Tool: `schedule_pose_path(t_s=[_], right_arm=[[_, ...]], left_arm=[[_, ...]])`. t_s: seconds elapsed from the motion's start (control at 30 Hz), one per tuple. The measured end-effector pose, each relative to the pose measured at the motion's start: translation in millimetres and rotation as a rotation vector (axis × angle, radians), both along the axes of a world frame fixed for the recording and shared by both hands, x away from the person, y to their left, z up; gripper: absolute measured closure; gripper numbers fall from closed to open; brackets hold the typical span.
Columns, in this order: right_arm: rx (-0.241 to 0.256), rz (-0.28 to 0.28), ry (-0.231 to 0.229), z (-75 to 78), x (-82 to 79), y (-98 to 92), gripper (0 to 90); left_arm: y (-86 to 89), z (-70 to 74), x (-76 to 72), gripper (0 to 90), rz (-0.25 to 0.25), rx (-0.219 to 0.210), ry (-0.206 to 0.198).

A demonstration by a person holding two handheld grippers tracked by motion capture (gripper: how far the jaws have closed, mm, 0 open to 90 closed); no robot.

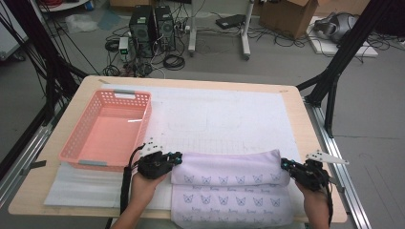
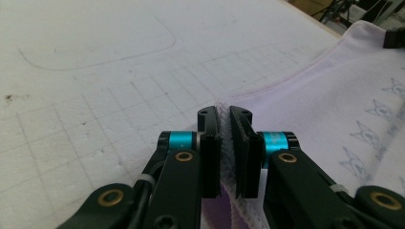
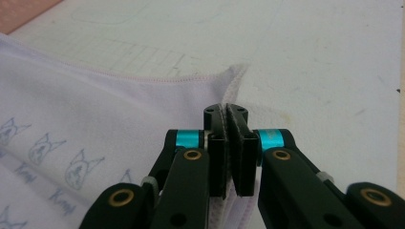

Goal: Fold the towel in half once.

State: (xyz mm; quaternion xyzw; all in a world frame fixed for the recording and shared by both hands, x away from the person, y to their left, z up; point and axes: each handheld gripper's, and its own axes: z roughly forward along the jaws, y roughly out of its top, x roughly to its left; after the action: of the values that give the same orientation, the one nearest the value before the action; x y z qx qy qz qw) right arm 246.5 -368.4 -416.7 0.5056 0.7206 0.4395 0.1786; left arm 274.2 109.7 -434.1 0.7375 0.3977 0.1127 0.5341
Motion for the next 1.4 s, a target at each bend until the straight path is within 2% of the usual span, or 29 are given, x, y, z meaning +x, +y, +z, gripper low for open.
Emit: schedule_pose_path(t_s=[0.13, 0.27, 0.4, 0.67, 0.77, 0.87, 0.9, 0.97, 1.0, 1.07, 1.13, 1.17, 1.2, 1.37, 1.4], right_arm=[[0.008, 0.005, -0.021, 3.4, -15.1, 0.3, 86.6], [0.027, 0.004, -0.02, 4.4, -30.0, -2.1, 86.6], [0.024, 0.007, -0.013, 3.8, -44.7, -4.7, 86.6], [0.011, 0.014, 0.011, -0.3, -65.4, -6.1, 86.6], [-0.018, 0.025, 0.043, -3.2, -71.1, -5.0, 86.5], [-0.06, 0.028, 0.095, -8.3, -74.3, -3.2, 85.8], [-0.06, 0.034, 0.119, -10.2, -73.8, -3.2, 83.3], [-0.067, 0.019, 0.131, -11.6, -73.0, -4.0, 71.8], [-0.052, 0.011, 0.126, -11.1, -72.7, -5.1, 66.2], [0.0, -0.004, 0.073, -5.5, -72.9, -8.7, 63.4], [0.0, -0.015, 0.021, -0.6, -69.0, -9.2, 63.5], [-0.003, -0.017, 0.015, -0.1, -66.7, -8.8, 64.8], [-0.033, -0.02, 0.011, -1.5, -58.0, -6.9, 67.3], [-0.066, 0.074, 0.056, -21.4, -17.6, 7.6, 76.1], [-0.088, 0.071, 0.071, -25.0, -10.4, 8.8, 79.4]], left_arm=[[7.1, -0.9, -17.0, 82.2, -0.002, -0.035, -0.05], [11.6, 0.9, -29.6, 82.1, -0.006, -0.07, -0.061], [10.5, 2.6, -44.4, 82.1, -0.028, -0.068, -0.061], [12.7, -2.2, -66.5, 81.9, -0.068, -0.055, -0.026], [11.8, -7.5, -72.0, 81.6, -0.088, -0.036, 0.003], [9.3, -13.6, -72.5, 77.7, -0.102, -0.02, 0.032], [8.9, -14.5, -70.8, 74.1, -0.099, -0.02, 0.04], [9.3, -15.0, -67.5, 63.0, -0.085, -0.037, 0.048], [10.9, -14.4, -65.2, 58.0, -0.072, -0.049, 0.049], [14.3, -12.4, -61.1, 52.6, -0.055, -0.066, 0.033], [16.5, -11.1, -56.5, 48.6, -0.042, -0.078, 0.021], [17.8, -10.0, -49.9, 46.9, -0.03, -0.078, 0.006], [18.2, -9.3, -44.1, 46.3, -0.023, -0.068, 0.0], [17.9, -7.5, -21.5, 46.7, 0.001, -0.062, 0.011], [17.9, -8.1, -19.5, 46.8, 0.002, -0.066, 0.012]])
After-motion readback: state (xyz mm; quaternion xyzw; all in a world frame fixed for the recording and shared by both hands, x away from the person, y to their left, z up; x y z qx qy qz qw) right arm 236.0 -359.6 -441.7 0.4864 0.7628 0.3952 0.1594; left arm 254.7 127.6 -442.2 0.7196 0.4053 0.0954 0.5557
